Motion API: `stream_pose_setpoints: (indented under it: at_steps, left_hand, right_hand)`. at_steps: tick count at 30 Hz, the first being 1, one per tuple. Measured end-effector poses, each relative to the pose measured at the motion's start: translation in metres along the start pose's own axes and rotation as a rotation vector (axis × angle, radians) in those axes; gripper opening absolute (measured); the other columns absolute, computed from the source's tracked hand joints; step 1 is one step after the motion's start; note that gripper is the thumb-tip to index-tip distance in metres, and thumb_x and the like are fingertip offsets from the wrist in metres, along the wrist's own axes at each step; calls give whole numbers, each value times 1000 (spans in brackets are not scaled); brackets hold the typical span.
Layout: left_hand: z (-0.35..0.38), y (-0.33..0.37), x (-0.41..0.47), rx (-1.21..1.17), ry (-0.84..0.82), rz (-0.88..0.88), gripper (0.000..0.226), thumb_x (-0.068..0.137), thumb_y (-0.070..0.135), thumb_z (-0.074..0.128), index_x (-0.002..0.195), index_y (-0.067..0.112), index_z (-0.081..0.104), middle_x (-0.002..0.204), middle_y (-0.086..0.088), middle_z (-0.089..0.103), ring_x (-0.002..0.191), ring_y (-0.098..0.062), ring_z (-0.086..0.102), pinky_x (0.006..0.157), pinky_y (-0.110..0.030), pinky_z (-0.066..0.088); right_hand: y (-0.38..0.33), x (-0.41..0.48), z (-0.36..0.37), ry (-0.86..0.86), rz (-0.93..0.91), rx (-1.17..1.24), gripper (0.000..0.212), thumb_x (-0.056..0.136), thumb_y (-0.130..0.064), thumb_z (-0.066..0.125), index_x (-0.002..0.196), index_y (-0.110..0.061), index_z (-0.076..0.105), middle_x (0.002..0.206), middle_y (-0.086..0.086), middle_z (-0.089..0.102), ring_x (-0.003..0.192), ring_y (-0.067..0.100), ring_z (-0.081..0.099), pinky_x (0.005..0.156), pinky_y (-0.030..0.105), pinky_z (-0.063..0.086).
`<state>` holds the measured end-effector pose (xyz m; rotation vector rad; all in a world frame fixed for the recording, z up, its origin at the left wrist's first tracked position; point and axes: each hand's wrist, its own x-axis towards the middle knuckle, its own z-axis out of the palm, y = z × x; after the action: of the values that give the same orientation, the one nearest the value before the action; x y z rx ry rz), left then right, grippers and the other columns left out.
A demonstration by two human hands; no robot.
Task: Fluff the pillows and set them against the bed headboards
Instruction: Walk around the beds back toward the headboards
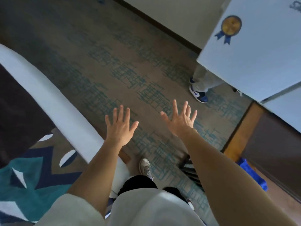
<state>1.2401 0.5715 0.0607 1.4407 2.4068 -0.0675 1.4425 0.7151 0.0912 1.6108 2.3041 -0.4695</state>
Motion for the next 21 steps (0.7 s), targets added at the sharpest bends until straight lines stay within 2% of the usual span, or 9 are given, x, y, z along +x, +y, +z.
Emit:
stream_pose_setpoints:
  at_steps: [13,21]
  left_hand:
    - [-58,-60,104,-31,34,-233,78,100,67,19,162,22,4,170,-8,-6,156,-32,-6,122,-63,2]
    - [-82,-91,178,-116,36,-451,77,101,65,10,162,22,-5,169,-7,-16,155,-33,-15,122,-62,-4]
  right_hand:
    - [-111,141,-58,-37,-290,-100,92,90,-82,8,162,-28,-10,167,24,-12,155,38,-4,121,63,-8]
    - [-178,255,-100,-44,-496,-216,91,91,-81,7,161,-27,-11,166,25,-12,155,39,-5,121,64,-8]
